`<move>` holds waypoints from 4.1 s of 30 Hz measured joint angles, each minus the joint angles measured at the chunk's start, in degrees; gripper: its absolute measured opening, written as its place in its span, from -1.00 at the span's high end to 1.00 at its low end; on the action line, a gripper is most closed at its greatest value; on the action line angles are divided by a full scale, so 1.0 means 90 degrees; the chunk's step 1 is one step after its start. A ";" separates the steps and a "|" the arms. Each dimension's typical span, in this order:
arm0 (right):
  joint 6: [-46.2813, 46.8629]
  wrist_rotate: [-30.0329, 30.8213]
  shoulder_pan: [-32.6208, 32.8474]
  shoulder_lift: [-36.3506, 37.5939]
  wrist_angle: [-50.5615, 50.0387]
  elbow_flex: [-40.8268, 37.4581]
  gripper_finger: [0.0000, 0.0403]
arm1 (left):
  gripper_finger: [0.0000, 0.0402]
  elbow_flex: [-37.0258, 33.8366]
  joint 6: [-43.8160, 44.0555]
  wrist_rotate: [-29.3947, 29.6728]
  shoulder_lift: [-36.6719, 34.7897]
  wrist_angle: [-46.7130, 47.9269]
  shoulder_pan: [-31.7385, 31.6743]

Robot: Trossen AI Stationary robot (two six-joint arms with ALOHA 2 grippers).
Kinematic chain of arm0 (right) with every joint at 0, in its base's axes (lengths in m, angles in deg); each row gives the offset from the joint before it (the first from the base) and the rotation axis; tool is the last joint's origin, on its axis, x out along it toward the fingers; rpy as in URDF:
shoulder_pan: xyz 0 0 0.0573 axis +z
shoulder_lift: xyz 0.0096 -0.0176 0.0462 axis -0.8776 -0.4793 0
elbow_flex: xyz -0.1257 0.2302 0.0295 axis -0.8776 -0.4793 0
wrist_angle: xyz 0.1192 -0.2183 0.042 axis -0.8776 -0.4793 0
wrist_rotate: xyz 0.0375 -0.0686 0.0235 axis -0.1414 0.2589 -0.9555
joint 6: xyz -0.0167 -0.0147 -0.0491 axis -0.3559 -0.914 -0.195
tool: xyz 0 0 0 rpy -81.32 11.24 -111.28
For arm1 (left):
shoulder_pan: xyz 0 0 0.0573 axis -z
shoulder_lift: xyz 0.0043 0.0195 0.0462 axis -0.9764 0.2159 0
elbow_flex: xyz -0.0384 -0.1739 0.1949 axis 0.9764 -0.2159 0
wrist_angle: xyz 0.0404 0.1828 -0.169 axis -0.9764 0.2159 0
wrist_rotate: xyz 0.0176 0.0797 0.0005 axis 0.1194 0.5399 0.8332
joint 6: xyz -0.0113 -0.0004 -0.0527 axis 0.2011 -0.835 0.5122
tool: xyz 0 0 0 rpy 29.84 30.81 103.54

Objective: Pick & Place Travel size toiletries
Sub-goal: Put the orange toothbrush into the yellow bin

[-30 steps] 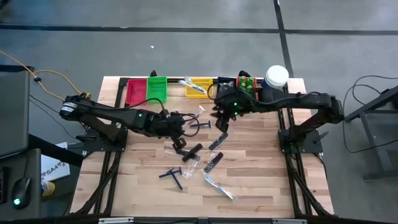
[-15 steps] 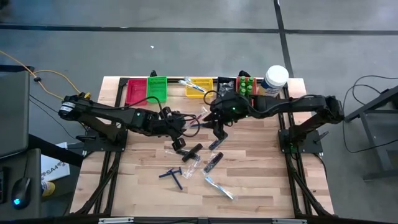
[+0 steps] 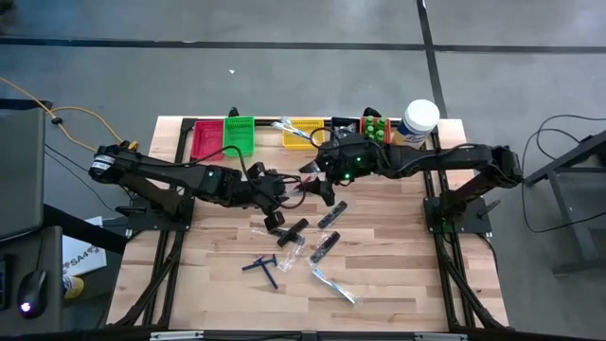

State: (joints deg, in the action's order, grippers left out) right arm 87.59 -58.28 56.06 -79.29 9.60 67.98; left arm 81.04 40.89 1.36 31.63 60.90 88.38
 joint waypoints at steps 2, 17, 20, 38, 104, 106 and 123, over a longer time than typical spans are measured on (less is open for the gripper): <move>0.0028 -0.0112 0.0007 0.0000 0.0244 0.0002 -0.35 | 0.74 0.0000 -0.0120 -0.0007 0.0000 -0.0218 0.0000; -0.0125 -0.0320 0.0049 -0.0015 0.0261 0.0002 0.06 | 0.74 0.0000 -0.0256 0.0080 0.0002 -0.0678 0.0000; -0.0125 -0.0311 0.0048 -0.0015 0.0261 0.0002 0.20 | 0.74 0.0000 -0.0251 0.0078 0.0002 -0.0678 0.0000; -0.0059 -0.0289 -0.0103 -0.0017 0.0205 0.0002 0.94 | 0.46 0.0000 -0.0620 -0.0019 0.0002 -0.0592 -0.0002; 0.3046 0.0691 -0.3007 -0.2698 0.2017 0.0085 0.63 | 0.03 0.0287 0.1203 0.1462 -0.0954 0.2732 -0.0002; 0.3047 0.0695 -0.3011 -0.2698 0.2017 0.0085 0.49 | 0.03 0.0287 0.1208 0.1460 -0.0954 0.2732 -0.0002; 0.3047 0.1406 -0.3138 -0.2698 0.2058 0.0085 0.26 | 0.03 0.0284 0.1248 0.1454 -0.0954 0.2730 -0.0002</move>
State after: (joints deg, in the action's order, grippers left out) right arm 115.01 -45.62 27.82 -103.57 28.13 68.75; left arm 83.60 52.12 14.45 23.04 85.47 88.36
